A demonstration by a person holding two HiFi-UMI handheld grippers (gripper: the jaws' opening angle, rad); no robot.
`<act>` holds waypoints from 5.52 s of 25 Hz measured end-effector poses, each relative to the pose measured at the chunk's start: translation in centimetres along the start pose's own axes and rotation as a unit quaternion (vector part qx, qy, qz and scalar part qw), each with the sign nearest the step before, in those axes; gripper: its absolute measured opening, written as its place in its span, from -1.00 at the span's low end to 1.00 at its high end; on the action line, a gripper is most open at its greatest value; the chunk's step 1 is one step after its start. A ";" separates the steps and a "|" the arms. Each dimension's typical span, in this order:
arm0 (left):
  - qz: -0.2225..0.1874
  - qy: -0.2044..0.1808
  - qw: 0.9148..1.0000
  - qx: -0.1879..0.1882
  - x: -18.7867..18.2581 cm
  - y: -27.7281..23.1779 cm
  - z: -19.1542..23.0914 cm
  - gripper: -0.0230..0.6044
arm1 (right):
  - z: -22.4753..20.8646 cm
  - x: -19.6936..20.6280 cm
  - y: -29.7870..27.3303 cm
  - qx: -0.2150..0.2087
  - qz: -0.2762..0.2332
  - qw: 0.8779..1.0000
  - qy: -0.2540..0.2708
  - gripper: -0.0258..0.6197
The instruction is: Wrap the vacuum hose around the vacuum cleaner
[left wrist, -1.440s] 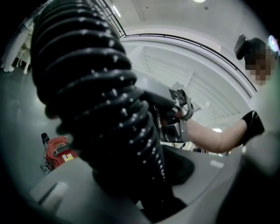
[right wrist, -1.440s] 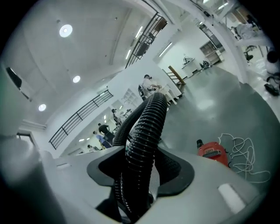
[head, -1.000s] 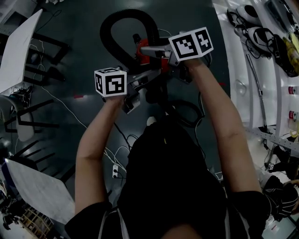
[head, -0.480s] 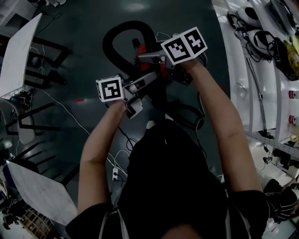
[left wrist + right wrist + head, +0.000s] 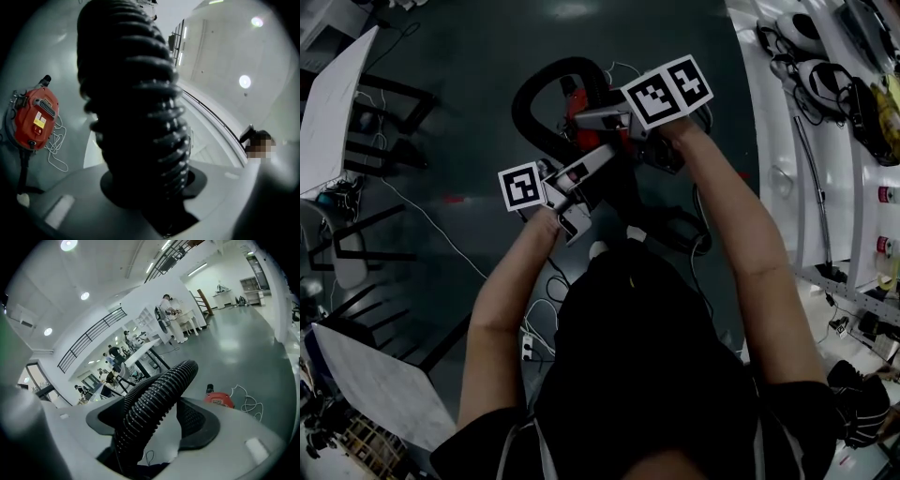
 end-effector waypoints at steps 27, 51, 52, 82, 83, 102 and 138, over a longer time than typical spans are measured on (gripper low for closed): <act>-0.001 -0.079 0.997 0.004 -0.9 -4.5 -0.5 -0.01 | -2.2 -1.7 1.9 -0.094 0.031 0.991 -0.092 -0.37; -0.019 -0.136 0.990 -0.029 -4.3 -7.3 1.3 -0.35 | -4.3 -3.6 1.0 -0.031 0.040 0.997 0.060 -0.06; -0.014 -0.131 0.991 -0.026 -4.6 -7.4 1.5 -0.35 | -4.6 -3.7 1.0 -0.024 0.038 0.997 0.060 -0.03; -0.168 0.016 0.983 -0.078 -18.4 -2.9 12.1 -0.35 | -11.9 2.5 4.4 0.046 0.024 0.997 0.063 0.16; -0.173 0.013 0.982 -0.078 -19.3 -2.8 12.0 -0.35 | -12.3 3.8 4.3 0.056 0.038 0.996 0.058 0.18; -0.227 0.032 0.973 0.033 -29.5 1.8 6.8 -0.36 | -21.1 19.2 4.3 0.261 0.245 0.931 0.076 0.27; 0.284 0.212 0.933 0.060 -19.0 -0.5 21.1 -0.33 | -26.4 -0.9 1.9 0.456 0.226 0.707 0.491 -0.38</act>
Point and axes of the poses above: the fingertips, and each gripper's own axes: y backward along the fingers, z to its left, x out of its underside, the point moved 9 cm from there along y, backward along the fingers, and after that the axes turned 9 degrees about -x, right-handed, at the moved point
